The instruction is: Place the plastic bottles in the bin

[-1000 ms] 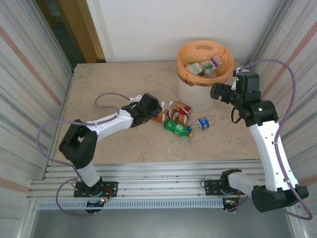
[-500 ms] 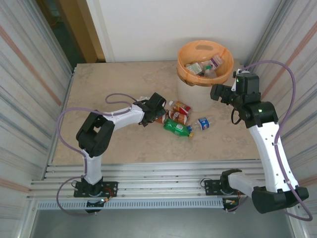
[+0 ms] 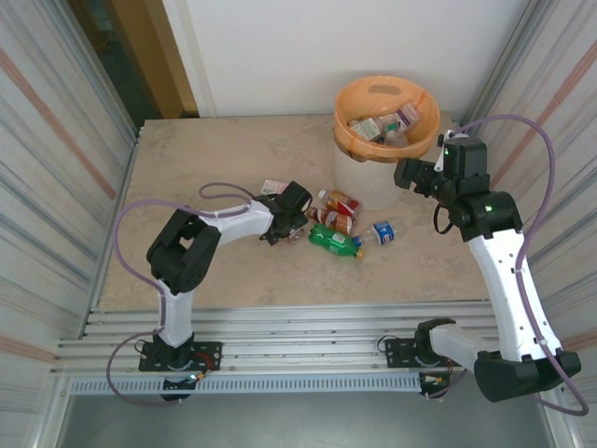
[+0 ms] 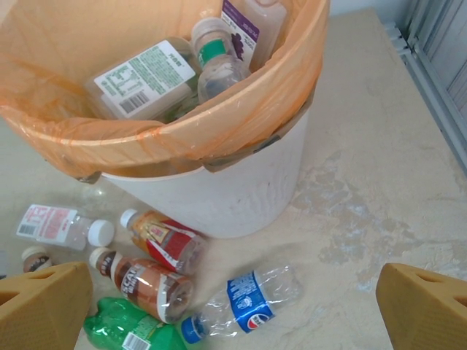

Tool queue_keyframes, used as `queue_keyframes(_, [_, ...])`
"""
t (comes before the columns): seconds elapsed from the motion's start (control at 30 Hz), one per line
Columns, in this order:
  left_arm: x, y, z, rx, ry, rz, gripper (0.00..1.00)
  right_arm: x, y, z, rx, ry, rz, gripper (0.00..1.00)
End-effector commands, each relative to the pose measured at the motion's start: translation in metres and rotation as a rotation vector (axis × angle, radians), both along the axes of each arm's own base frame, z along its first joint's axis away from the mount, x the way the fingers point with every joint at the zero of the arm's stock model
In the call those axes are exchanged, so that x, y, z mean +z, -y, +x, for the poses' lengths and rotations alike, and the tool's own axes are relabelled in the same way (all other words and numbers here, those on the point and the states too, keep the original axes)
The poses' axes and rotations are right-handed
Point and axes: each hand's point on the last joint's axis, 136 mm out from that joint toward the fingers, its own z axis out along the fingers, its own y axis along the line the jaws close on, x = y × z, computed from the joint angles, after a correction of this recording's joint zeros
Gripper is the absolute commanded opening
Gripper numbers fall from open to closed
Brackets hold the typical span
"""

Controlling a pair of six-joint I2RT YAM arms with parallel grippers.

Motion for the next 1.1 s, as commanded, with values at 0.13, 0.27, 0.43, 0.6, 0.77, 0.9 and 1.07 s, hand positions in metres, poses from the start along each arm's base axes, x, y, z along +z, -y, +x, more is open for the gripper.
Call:
queue_keyframes(0.13, [-0.008,-0.025,-0.021,0.046,-0.048,0.073,0.62,0.003,-0.006,0.004,0.008,0.015,0.040,0.98])
queue_keyframes(0.27, [-0.002,-0.031,-0.026,0.053,-0.034,0.074,0.57,0.003,-0.008,0.004,0.018,0.014,0.045,0.98])
queue_keyframes(0.43, [0.021,-0.043,-0.032,0.035,0.025,0.073,0.52,0.008,-0.013,0.001,0.042,0.025,0.056,0.98])
queue_keyframes(0.6, [0.057,-0.056,-0.037,-0.034,0.141,0.075,0.50,0.012,-0.027,0.000,0.100,0.025,0.091,0.98])
queue_keyframes(0.77, [0.103,-0.062,-0.044,-0.178,0.335,0.052,0.49,0.020,-0.050,0.001,0.184,0.034,0.122,0.98])
queue_keyframes(0.9, [0.146,-0.052,-0.056,-0.383,0.532,0.000,0.46,0.025,-0.086,0.002,0.302,0.037,0.182,0.98])
queue_keyframes(1.07, [0.191,-0.044,-0.079,-0.572,0.738,-0.057,0.42,0.030,-0.143,0.000,0.494,0.032,0.297,0.98])
